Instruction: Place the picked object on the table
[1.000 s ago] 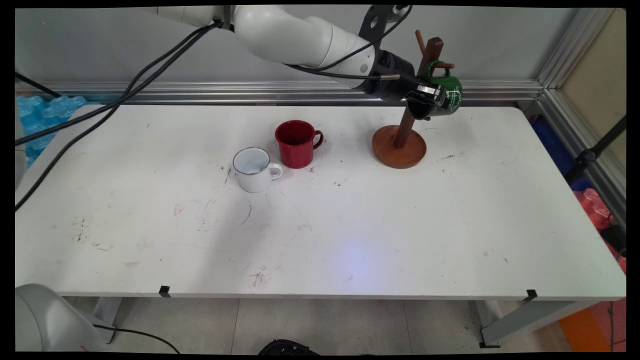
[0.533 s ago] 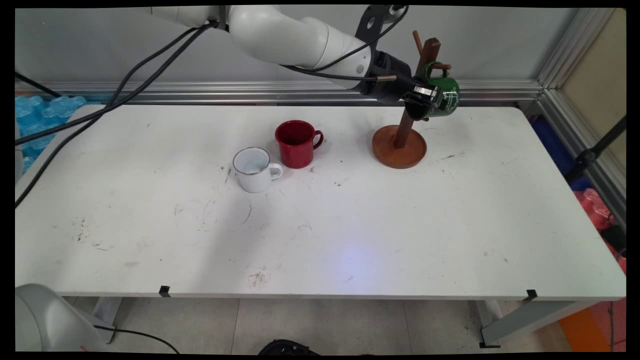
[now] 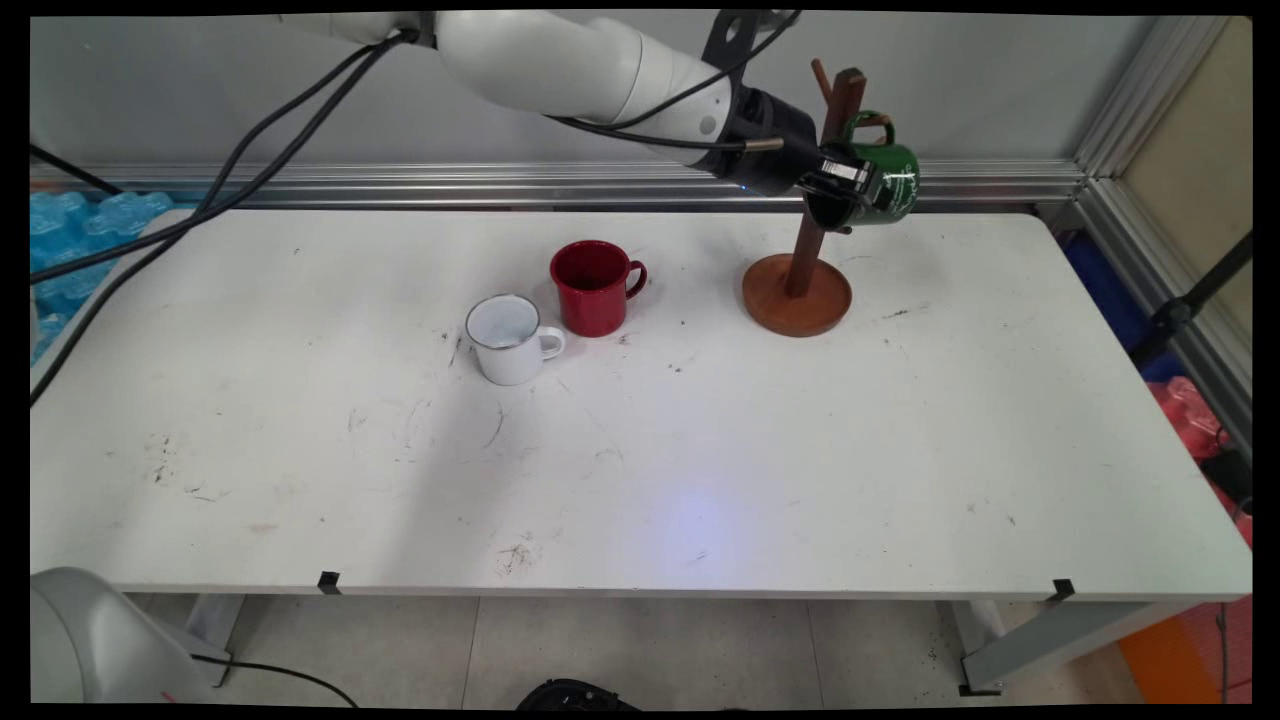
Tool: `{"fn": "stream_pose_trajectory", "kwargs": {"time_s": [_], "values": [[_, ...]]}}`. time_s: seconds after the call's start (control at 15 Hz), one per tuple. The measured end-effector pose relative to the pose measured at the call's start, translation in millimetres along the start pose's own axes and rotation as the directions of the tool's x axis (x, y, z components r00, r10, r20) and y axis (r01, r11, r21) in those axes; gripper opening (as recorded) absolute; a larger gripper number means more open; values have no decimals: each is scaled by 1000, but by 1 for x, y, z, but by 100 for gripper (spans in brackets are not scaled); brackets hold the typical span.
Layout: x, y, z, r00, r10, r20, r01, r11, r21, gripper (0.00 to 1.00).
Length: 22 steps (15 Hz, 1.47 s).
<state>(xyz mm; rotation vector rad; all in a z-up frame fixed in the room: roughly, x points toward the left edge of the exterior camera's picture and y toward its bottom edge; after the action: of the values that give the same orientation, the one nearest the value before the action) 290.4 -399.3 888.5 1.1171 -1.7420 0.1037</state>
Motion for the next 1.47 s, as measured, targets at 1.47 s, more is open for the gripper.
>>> {"fn": "stream_pose_trajectory", "kwargs": {"time_s": [1.47], "values": [[-2,29,-65,985,148,89,-143,988,-66,0]]}}
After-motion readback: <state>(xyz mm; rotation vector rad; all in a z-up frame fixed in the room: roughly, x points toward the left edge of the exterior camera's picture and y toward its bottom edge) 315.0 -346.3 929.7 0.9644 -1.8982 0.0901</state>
